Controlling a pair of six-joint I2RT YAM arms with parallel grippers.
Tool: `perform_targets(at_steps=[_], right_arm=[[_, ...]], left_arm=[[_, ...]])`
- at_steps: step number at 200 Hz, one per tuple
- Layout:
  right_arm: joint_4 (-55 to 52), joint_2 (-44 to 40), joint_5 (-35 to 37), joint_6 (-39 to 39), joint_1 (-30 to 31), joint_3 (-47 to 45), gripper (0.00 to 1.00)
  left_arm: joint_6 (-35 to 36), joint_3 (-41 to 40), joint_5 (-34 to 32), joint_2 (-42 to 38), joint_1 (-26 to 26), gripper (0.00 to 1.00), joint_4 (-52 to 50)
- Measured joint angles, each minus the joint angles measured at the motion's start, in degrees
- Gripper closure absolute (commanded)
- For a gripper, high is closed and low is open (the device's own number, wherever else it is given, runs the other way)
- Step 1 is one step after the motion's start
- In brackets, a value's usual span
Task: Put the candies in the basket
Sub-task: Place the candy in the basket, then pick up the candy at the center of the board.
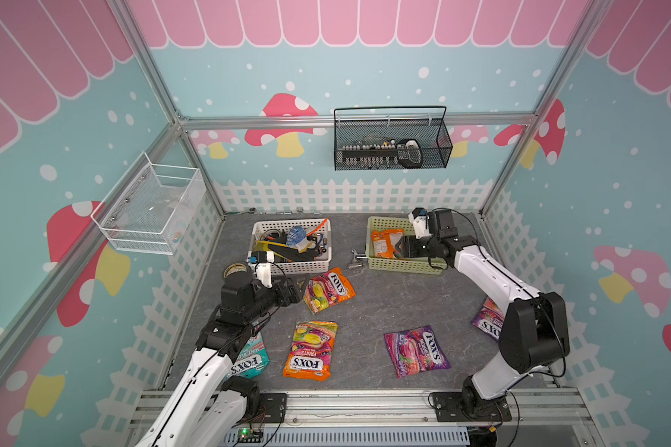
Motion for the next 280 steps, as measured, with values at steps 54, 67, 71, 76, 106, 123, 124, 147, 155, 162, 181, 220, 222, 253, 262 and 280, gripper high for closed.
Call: perform_targets(at_steps=[54, 67, 71, 76, 106, 123, 124, 147, 155, 162, 181, 220, 222, 253, 262, 280], right_arm=[[-0.55, -12.37, 1.66, 16.04, 0.22, -20.13, 0.39], [1.66, -15.80, -0.55, 16.83, 0.85, -25.09, 0.41], [2.43, -16.52, -1.46, 16.50, 1.36, -26.34, 0.42], [3.65, -17.18, -2.80, 16.31, 2.14, -27.76, 0.42], [11.65, -17.38, -6.69, 14.78, 8.63, -31.47, 0.54], [17.70, -16.04, -7.67, 14.29, 11.76, -32.30, 0.59], [18.27, -15.87, -7.78, 14.40, 12.00, -32.35, 0.60], [27.67, -10.60, -7.76, 14.62, 15.19, -32.68, 0.60], [30.34, -7.98, -7.74, 14.51, 16.46, -32.35, 0.60], [32.28, -5.38, -7.72, 14.45, 17.53, -31.80, 0.60], [37.03, 1.77, -7.78, 14.27, 19.76, -29.64, 0.59], [43.30, 11.54, -7.82, 14.25, 20.39, -25.83, 0.56], [43.54, 11.87, -7.87, 14.25, 20.39, -25.66, 0.56], [46.45, 14.38, -8.63, 14.25, 20.39, -23.98, 0.56], [46.90, 14.97, -8.94, 14.25, 20.39, -23.47, 0.56], [48.04, 16.72, -9.62, 14.25, 20.39, -22.32, 0.55]], left_arm=[[-0.66, -0.33, 3.80, 4.09, -0.04, 0.13, 0.07], [-1.36, -1.01, 4.15, 4.90, -0.24, 0.19, 0.35], [-1.75, -1.29, 4.24, 5.20, -0.35, 0.21, 0.61], [-2.10, -1.66, 4.37, 5.57, -0.52, 0.22, 0.94], [-5.86, -5.35, 4.81, 8.48, -1.60, 0.35, 5.79], [-9.33, -8.22, 4.90, 10.58, -2.08, 0.43, 10.14], [-9.35, -8.33, 4.90, 10.67, -2.10, 0.43, 10.29], [-12.35, -10.75, 4.31, 13.68, -3.28, 0.49, 15.85], [-13.31, -11.19, 3.96, 14.84, -3.78, 0.50, 18.01], [-13.86, -11.39, 3.74, 15.87, -4.13, 0.52, 19.74], [-14.60, -11.50, 3.21, 18.80, -4.90, 0.56, 23.80], [-14.29, -11.50, 1.75, 24.87, -6.43, 0.61, 28.20], [-14.27, -11.50, 1.66, 25.20, -6.47, 0.61, 28.35], [-13.46, -11.50, 0.79, 29.27, -7.26, 0.62, 30.40], [-13.31, -11.50, 0.61, 30.40, -7.41, 0.63, 30.95], [-13.18, -11.50, 0.48, 32.70, -7.58, 0.63, 32.04]])
